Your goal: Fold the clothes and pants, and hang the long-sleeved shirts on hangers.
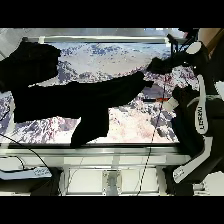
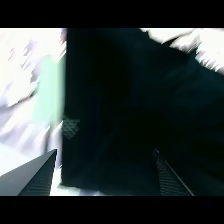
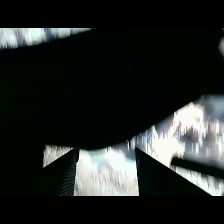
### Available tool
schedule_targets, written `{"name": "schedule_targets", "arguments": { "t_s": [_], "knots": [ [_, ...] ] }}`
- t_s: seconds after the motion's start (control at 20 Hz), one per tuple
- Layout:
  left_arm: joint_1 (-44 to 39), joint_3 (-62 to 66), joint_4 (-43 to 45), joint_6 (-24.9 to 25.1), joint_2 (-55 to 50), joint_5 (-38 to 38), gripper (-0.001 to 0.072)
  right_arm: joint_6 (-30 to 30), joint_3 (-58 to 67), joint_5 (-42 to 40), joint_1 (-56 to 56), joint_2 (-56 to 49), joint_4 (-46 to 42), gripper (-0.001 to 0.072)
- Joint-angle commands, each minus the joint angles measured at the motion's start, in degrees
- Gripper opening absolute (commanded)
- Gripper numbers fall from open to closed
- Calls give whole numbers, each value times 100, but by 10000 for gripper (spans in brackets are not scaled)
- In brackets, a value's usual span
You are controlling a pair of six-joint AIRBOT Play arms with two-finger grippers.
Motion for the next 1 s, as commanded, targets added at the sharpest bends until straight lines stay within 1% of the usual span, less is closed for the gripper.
{"name": "schedule_targets", "arguments": {
  "t_s": [0.0, 0.1, 0.15, 0.2, 0.25, 0.35, 0.45, 0.7, 0.8, 0.95],
  "knots": [
    [605, -1340, 114, 409, 654, -310, 694, -229, -1215, 1172, 114, 732, -166, 384],
    [857, -2232, -142, 778, 774, 168, 694, -236, -2514, 623, 420, 1137, 361, 395],
    [911, -2494, -398, 839, 767, 555, 693, -352, -3075, 323, 627, 1239, 710, 449],
    [929, -2673, -616, 966, 750, 953, 693, -498, -3550, 57, 892, 1257, 1019, 574],
    [927, -2719, -778, 1145, 699, 1226, 693, -581, -3917, -273, 1172, 1231, 1209, 577],
    [927, -2715, -1126, 1659, 579, 1655, 693, -706, -4354, -1062, 1685, 1152, 1394, 577],
    [920, -2710, -1174, 1980, 444, 1777, 692, -752, -4459, -1517, 2120, 986, 1576, 576],
    [841, -2710, -1217, 2922, 66, 1593, 692, -752, -4461, -1604, 2817, 444, 1917, 575],
    [723, -2706, -1233, 3095, -33, 1600, 692, -859, -4461, -1631, 3010, 358, 2103, 565],
    [509, -2704, -1255, 3132, -234, 1600, 692, -859, -4461, -1808, 3318, 295, 2159, 555]
  ]
}}
